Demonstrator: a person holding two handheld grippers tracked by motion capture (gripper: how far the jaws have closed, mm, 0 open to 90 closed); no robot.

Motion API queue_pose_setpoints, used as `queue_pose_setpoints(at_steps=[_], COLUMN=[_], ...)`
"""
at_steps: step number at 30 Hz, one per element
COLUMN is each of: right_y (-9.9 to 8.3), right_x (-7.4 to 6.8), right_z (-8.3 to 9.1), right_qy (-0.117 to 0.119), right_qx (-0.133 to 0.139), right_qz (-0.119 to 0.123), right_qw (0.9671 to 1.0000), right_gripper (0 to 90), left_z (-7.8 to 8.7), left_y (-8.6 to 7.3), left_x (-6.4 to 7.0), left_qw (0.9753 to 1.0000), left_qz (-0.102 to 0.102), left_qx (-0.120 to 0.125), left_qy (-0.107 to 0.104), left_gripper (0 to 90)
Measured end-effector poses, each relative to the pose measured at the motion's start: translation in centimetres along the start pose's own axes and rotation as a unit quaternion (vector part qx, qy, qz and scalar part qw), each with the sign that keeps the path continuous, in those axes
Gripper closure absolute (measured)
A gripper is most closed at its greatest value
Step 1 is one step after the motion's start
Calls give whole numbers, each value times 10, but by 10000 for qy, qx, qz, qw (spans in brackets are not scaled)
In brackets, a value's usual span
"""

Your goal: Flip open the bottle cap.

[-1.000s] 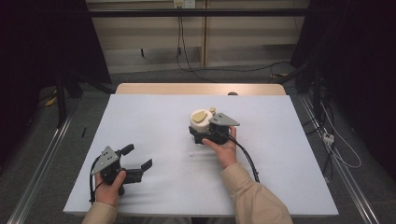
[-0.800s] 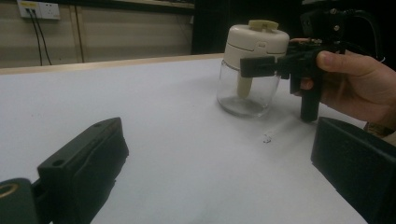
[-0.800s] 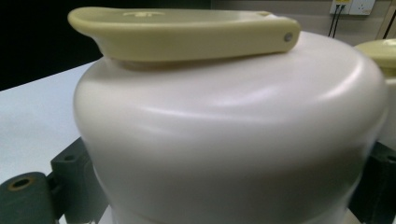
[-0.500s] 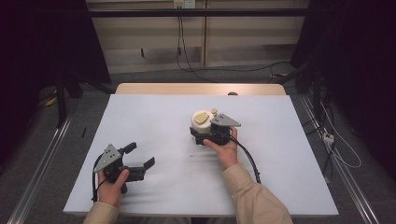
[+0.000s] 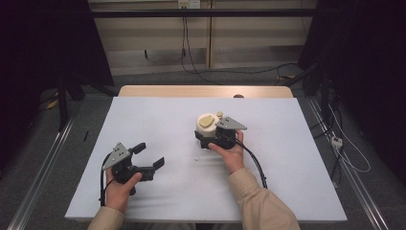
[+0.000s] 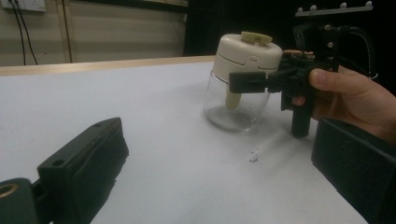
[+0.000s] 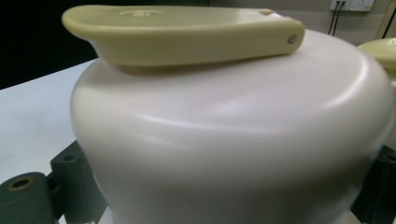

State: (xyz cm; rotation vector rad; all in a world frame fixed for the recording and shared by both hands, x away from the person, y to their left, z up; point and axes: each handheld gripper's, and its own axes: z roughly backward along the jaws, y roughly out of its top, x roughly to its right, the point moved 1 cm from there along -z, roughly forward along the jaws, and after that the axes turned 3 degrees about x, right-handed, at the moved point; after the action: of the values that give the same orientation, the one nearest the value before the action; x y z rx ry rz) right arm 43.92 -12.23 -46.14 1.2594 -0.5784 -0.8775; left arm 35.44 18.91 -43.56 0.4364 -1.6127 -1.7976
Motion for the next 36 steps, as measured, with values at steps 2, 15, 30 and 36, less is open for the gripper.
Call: queue_pose_setpoints(at_steps=[2, 15, 30, 36], right_y=[0, 0, 0, 0], right_x=[0, 0, 0, 0], right_z=[0, 0, 0, 0], right_qy=[-4, -4, 5, 1], right_qx=[-14, -17, -17, -23], right_qz=[-6, -2, 5, 6], right_qw=[10000, 10000, 10000, 10000], right_gripper=[66, 66, 66, 66], left_z=[-2, -19, -36, -44], left_y=[1, 11, 19, 21], left_x=[1, 10, 16, 19], left_qw=[10000, 9999, 9997, 9994], left_qz=[-8, 26, -33, -88], left_qx=[-16, -87, -114, -168], left_qy=[14, -124, -214, -283], left_gripper=[29, 33, 98, 176])
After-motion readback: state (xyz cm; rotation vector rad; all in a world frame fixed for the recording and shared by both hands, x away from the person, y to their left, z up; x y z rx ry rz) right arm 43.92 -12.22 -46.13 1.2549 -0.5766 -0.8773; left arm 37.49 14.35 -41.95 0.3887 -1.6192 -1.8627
